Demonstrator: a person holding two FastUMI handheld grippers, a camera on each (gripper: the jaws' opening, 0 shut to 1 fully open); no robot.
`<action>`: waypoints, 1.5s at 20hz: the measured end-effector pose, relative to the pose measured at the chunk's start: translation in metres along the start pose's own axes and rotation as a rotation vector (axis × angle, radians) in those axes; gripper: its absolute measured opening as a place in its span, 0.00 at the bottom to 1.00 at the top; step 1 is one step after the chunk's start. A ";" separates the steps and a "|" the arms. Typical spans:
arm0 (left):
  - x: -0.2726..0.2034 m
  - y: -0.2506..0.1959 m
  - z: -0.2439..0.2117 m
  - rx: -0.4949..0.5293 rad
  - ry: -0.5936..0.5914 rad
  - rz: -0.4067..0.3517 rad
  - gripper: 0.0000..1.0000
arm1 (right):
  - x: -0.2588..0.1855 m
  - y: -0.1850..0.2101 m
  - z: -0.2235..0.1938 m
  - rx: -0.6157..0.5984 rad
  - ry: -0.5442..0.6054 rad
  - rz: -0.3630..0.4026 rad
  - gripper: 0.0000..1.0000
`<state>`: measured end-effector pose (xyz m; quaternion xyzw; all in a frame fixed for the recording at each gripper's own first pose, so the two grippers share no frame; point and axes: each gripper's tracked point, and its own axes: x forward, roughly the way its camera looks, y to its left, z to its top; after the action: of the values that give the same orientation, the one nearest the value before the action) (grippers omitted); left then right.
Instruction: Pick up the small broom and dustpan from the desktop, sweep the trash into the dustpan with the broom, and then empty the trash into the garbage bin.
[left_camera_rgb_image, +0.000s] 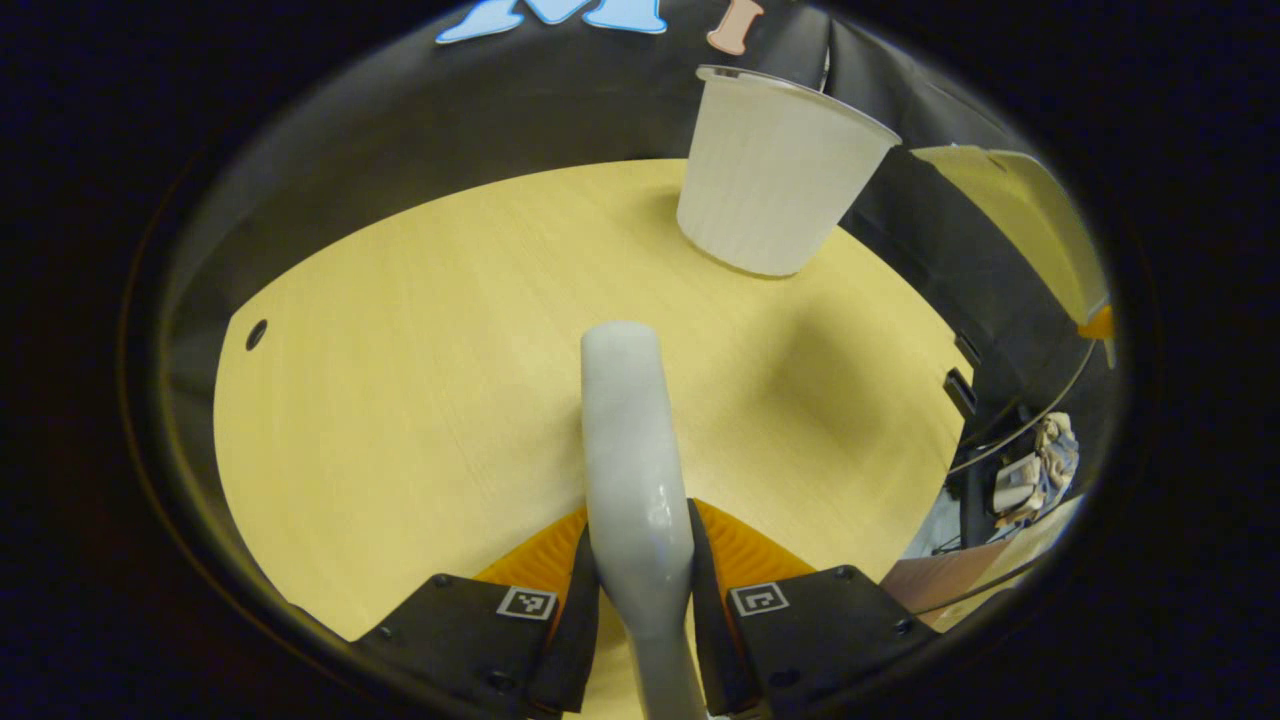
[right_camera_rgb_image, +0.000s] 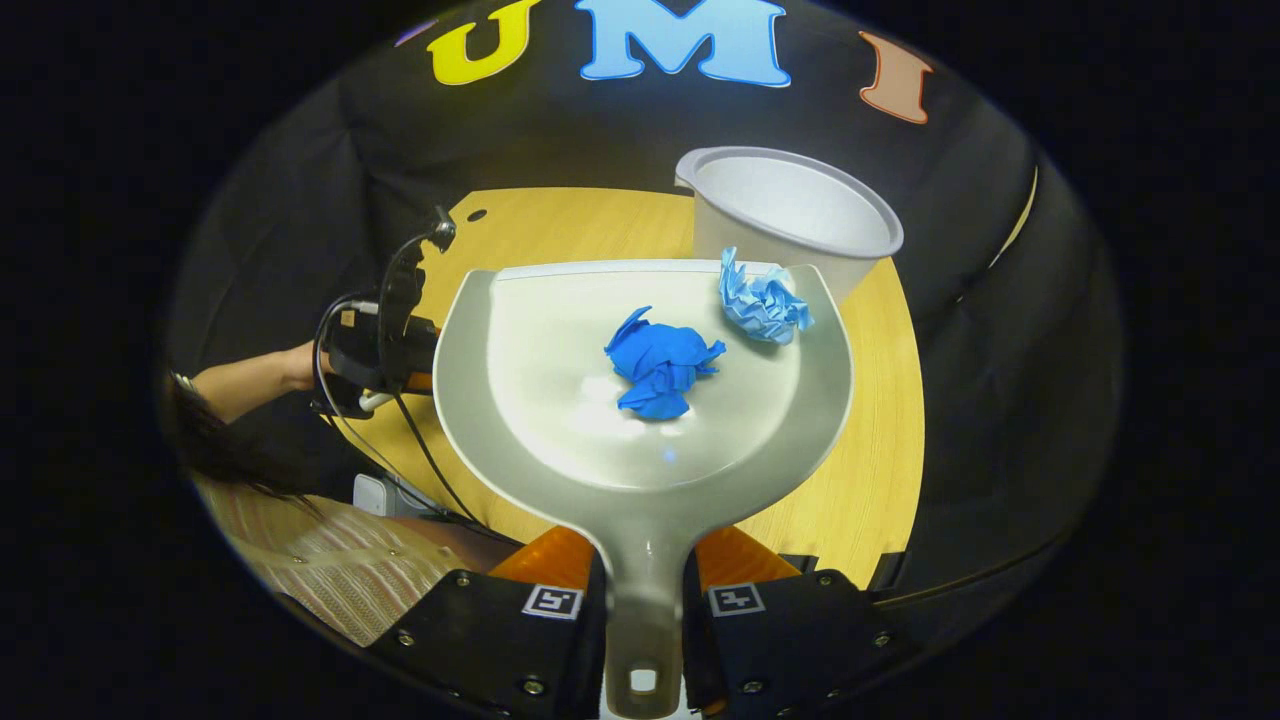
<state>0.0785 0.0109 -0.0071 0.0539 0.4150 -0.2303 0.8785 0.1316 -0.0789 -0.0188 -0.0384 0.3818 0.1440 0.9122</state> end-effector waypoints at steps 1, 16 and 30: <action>-0.004 0.002 -0.005 -0.008 -0.004 0.005 0.51 | -0.004 -0.007 0.009 -0.012 -0.004 -0.005 0.31; -0.057 0.039 -0.049 -0.174 -0.035 0.141 0.46 | 0.020 -0.061 0.113 0.088 0.075 0.082 0.31; -0.063 0.034 -0.064 -0.268 -0.043 0.148 0.46 | 0.006 -0.060 0.195 0.533 0.010 0.443 0.31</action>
<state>0.0141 0.0822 -0.0039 -0.0386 0.4181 -0.1085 0.9011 0.2866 -0.1002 0.1119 0.2841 0.4094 0.2336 0.8349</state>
